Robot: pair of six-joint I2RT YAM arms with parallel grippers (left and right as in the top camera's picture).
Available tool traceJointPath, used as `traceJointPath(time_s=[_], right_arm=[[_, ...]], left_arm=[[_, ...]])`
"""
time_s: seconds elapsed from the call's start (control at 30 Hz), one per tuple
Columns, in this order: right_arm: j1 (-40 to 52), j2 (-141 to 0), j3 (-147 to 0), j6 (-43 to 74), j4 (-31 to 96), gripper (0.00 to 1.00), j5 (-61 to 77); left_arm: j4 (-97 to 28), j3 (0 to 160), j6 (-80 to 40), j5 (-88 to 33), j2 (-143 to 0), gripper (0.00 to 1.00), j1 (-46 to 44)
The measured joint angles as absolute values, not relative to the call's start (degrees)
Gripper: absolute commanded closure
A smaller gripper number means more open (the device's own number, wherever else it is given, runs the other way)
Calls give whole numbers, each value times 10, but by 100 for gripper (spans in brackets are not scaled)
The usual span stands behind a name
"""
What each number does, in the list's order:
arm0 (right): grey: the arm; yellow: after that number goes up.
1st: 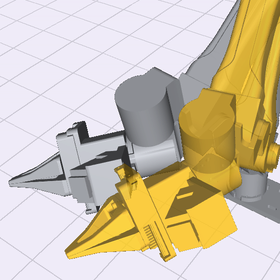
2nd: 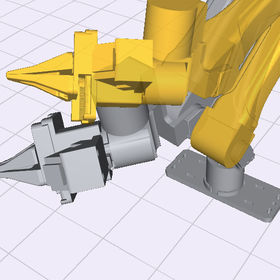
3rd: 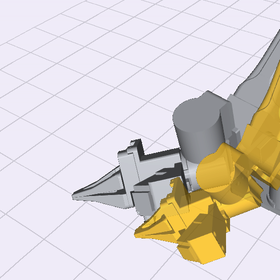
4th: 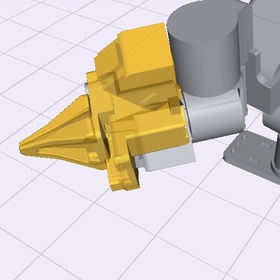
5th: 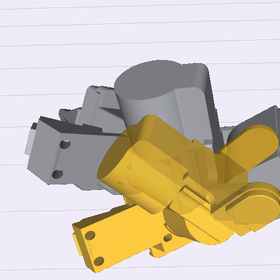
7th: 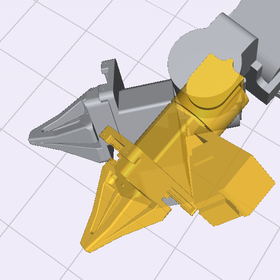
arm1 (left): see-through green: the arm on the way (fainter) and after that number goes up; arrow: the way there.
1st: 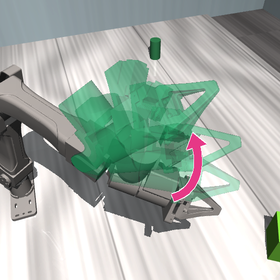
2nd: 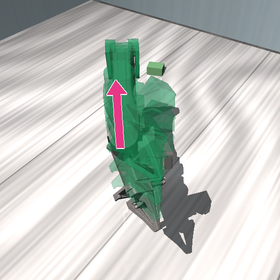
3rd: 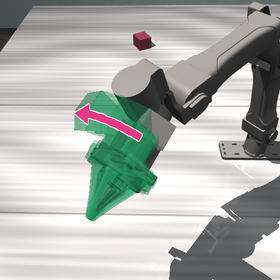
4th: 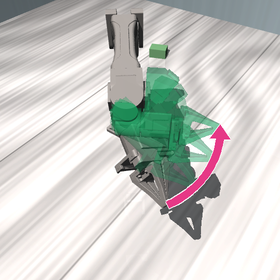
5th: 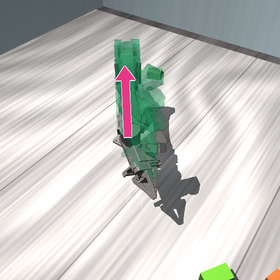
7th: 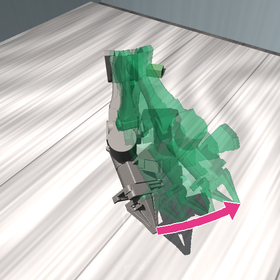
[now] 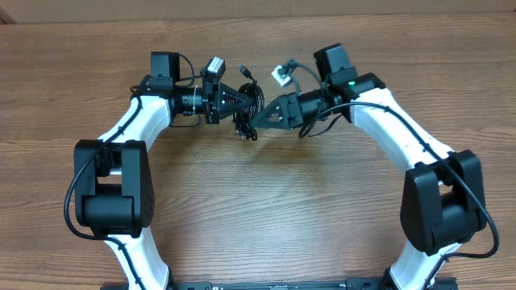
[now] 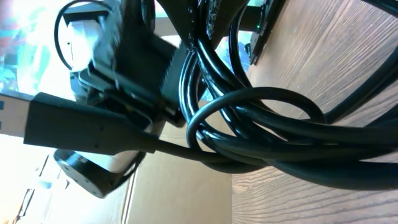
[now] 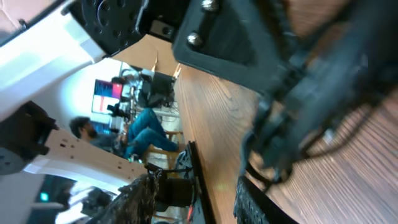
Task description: Untangle cables
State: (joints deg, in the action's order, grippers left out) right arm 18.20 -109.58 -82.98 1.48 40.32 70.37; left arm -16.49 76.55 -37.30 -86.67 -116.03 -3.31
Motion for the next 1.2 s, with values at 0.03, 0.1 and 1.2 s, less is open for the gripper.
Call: traceJointPath(time_s=[0.03,0.1,1.2], right_arm=[[175,-1096,-830,15,410,58,703],[160,-1096,-830,15,422,56,701],[200,-1100,-812,-24,401,57,732]], left_arm=[[-165,766,-373,-865,-1160,96,-33],[-165,766,-373,-862,-1160,96,-33],[-165,766,-524,-851,-1160,96,-33]])
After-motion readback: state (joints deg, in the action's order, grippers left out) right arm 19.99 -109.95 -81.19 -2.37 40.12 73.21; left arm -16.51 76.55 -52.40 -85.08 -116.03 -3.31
